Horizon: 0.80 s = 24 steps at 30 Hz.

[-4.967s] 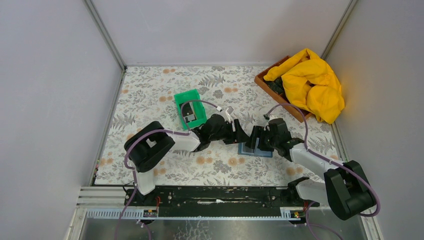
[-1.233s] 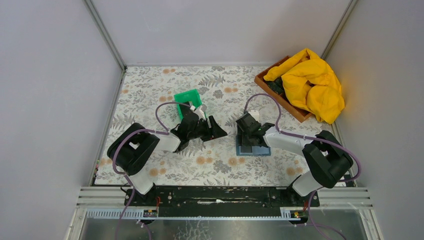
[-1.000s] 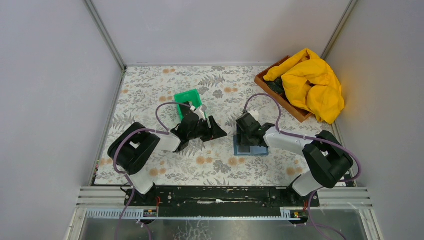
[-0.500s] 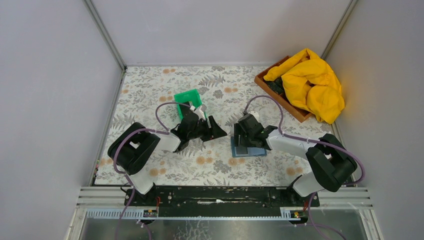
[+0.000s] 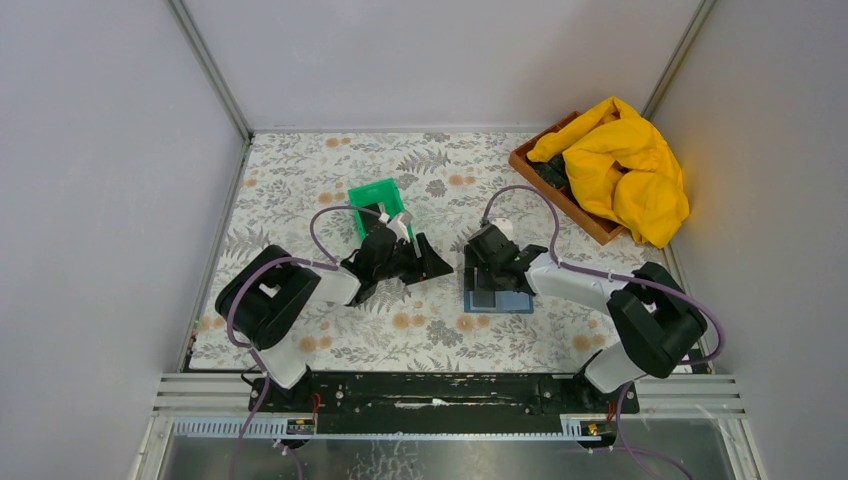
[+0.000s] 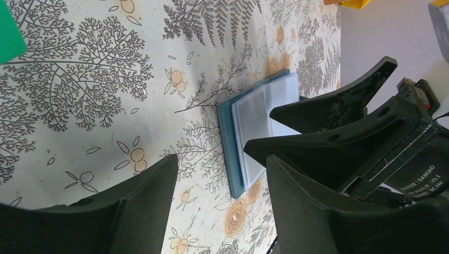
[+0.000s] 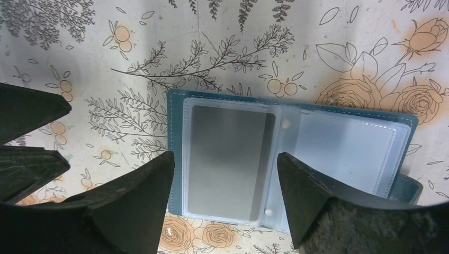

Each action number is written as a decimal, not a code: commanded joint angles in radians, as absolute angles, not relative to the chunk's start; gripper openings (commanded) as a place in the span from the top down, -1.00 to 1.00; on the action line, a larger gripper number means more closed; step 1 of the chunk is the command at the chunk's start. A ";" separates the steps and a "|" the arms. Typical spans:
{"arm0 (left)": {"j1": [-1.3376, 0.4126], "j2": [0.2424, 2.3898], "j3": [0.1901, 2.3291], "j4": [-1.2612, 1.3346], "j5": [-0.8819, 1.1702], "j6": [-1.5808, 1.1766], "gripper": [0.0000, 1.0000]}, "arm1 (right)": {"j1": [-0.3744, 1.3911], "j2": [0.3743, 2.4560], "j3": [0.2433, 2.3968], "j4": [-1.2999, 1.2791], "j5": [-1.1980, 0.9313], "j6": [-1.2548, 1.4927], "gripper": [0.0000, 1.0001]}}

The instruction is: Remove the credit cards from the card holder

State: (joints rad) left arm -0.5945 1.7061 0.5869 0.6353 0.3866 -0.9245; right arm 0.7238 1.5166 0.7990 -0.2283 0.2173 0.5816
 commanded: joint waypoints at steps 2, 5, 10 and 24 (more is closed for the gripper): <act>-0.588 1.686 0.574 0.686 0.400 -0.907 -0.38 | 0.749 1.551 0.856 -0.280 0.289 0.588 -0.56; -0.588 1.686 0.572 0.690 0.401 -0.907 -0.38 | 0.752 1.563 0.861 -0.288 0.300 0.594 -0.55; -0.586 1.690 0.571 0.694 0.404 -0.908 -0.38 | 0.755 1.573 0.861 -0.285 0.299 0.595 -0.48; -0.584 1.696 0.571 0.701 0.410 -0.908 -0.38 | 0.761 1.585 0.858 -0.285 0.297 0.610 -0.16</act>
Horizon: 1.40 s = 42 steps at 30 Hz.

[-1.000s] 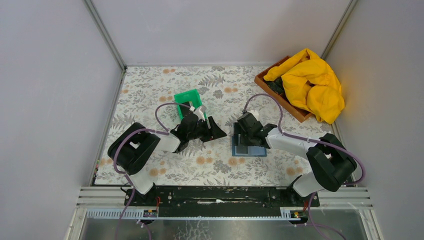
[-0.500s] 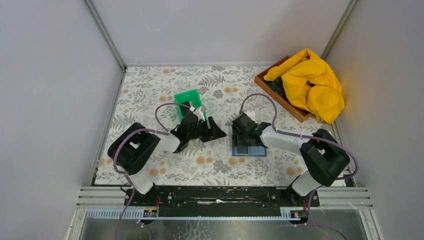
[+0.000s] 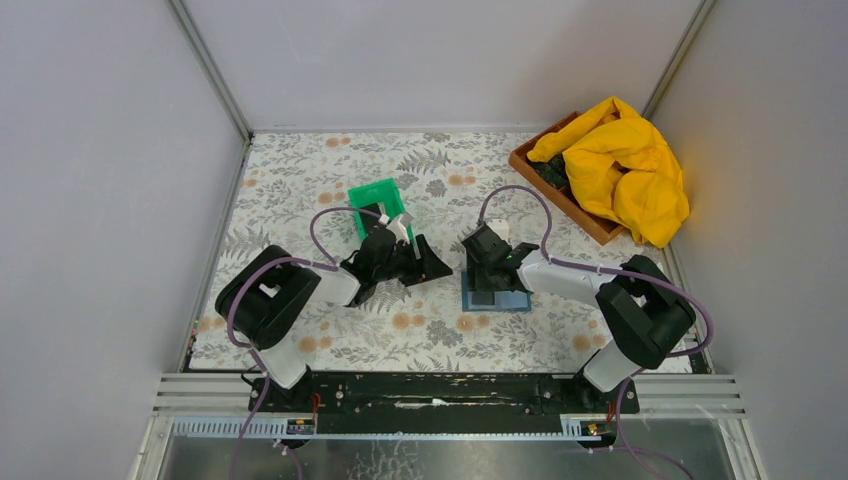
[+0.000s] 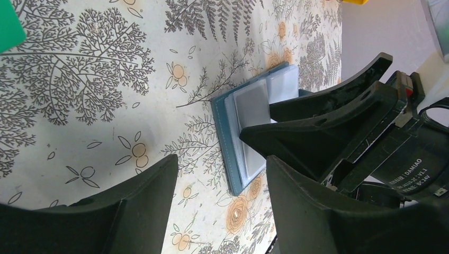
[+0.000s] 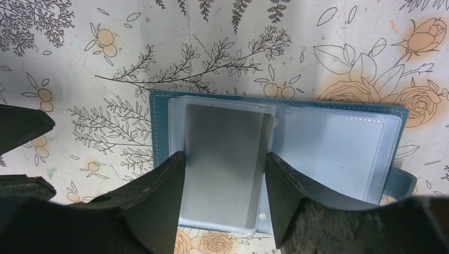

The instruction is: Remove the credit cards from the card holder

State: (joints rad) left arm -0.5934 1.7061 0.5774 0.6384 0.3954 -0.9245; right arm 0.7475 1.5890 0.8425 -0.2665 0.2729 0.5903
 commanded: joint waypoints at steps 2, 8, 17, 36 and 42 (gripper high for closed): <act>-0.585 1.698 0.571 0.701 0.411 -0.908 -0.38 | 0.761 1.581 0.853 -0.277 0.285 0.616 -0.08; -0.584 1.696 0.571 0.701 0.411 -0.908 -0.38 | 0.761 1.568 0.825 -0.222 0.215 0.632 0.06; -0.585 1.693 0.570 0.705 0.412 -0.908 -0.38 | 0.757 1.523 0.777 -0.136 0.130 0.653 0.14; -0.583 1.651 0.549 0.683 0.395 -0.902 -0.38 | 0.819 1.589 0.951 -0.331 0.339 0.600 -0.53; -0.580 1.629 0.539 0.668 0.389 -0.892 -0.38 | 0.825 1.635 0.976 -0.360 0.380 0.619 -0.53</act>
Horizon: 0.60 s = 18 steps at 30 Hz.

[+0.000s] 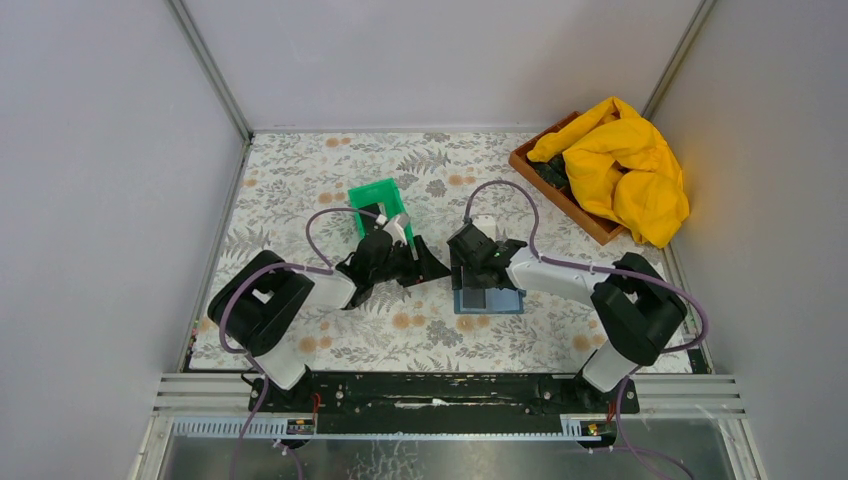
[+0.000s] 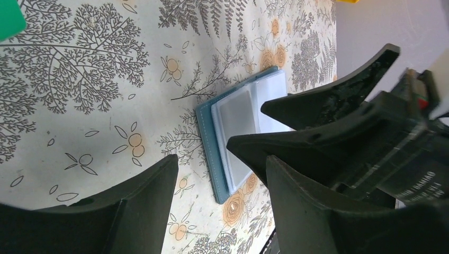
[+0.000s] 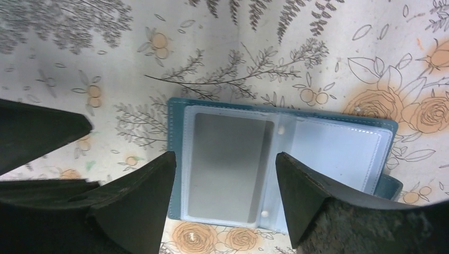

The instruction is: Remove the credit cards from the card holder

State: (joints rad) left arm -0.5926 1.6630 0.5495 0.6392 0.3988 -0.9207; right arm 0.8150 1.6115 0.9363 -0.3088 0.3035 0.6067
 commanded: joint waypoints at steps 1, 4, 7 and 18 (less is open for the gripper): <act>-0.579 1.628 0.538 0.667 0.389 -0.890 -0.38 | 0.826 1.636 0.976 -0.360 0.383 0.621 -0.53; -0.578 1.628 0.537 0.667 0.389 -0.890 -0.38 | 0.826 1.645 0.977 -0.359 0.384 0.625 -0.52; -0.577 1.631 0.534 0.674 0.391 -0.893 -0.38 | 0.828 1.652 0.980 -0.358 0.385 0.627 -0.50; -0.576 1.638 0.531 0.683 0.396 -0.897 -0.38 | 0.841 1.624 0.986 -0.359 0.391 0.628 -0.48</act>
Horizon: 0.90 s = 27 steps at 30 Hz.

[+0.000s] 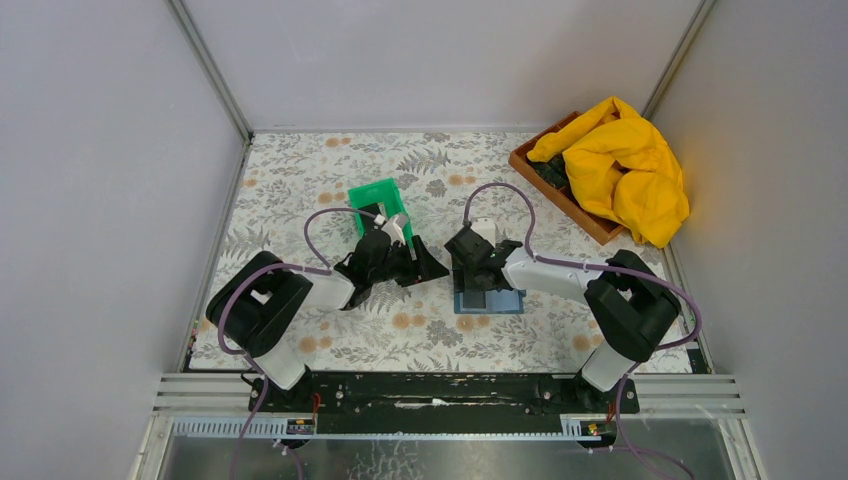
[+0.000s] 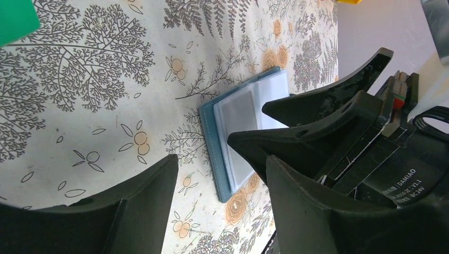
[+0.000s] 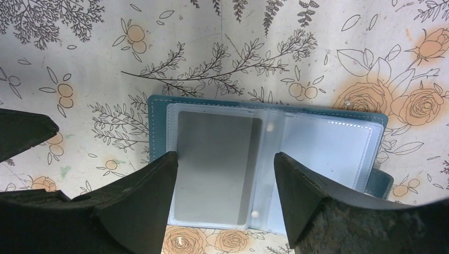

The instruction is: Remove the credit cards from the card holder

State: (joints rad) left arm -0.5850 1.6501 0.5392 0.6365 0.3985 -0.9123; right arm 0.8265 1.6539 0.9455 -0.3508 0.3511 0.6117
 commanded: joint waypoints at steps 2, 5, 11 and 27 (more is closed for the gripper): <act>-0.575 1.639 0.528 0.688 0.396 -0.897 -0.38 | 0.841 1.631 0.986 -0.359 0.388 0.628 -0.48; -0.576 1.640 0.526 0.689 0.397 -0.897 -0.38 | 0.843 1.644 0.985 -0.353 0.378 0.629 -0.49; -0.575 1.649 0.530 0.695 0.402 -0.900 -0.38 | 0.848 1.643 0.997 -0.349 0.373 0.626 -0.53; -0.575 1.660 0.529 0.702 0.406 -0.904 -0.38 | 0.847 1.691 0.975 -0.333 0.358 0.639 -0.58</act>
